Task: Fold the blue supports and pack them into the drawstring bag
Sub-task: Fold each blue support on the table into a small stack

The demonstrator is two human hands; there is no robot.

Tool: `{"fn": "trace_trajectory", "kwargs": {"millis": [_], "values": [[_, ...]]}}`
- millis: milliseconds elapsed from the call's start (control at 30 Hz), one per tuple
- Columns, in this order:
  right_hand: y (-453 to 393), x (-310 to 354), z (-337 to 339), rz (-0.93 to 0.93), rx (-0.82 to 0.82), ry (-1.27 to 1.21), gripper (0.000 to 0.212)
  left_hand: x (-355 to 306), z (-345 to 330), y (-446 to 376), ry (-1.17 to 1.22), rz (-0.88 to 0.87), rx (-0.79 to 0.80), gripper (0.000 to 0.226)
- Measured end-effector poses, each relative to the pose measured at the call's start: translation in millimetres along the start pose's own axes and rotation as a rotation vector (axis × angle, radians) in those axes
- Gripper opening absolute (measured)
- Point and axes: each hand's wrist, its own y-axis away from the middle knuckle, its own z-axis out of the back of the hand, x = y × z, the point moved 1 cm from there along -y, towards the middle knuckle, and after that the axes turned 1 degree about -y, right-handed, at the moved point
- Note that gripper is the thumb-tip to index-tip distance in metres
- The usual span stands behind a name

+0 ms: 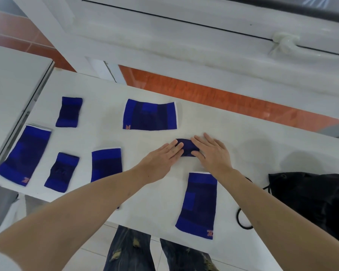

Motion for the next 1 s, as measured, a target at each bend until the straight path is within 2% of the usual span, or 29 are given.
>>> {"fn": "trace_trajectory", "kwargs": {"millis": [400, 567, 733, 900, 1000], "values": [[0, -4, -3, 0.005, -0.002, -0.039, 0.053, -6, -4, -1, -0.011, 0.022, -0.009, 0.065], [-2, 2, 6, -0.023, 0.029, -0.071, 0.054, -15, 4, -1, -0.014, 0.084, 0.012, 0.064], [3, 10, 17, -0.05, 0.076, -0.159, 0.052, -17, 32, -3, 0.317, 0.159, -0.025, 0.055], [22, 26, 45, -0.097, -0.012, -0.225, 0.045, -21, 43, 5, 0.34, 0.19, -0.039, 0.051], [40, 34, 53, -0.112, -0.069, -0.199, 0.038, -30, 49, 19, 0.358, 0.344, -0.12, 0.051]]}}
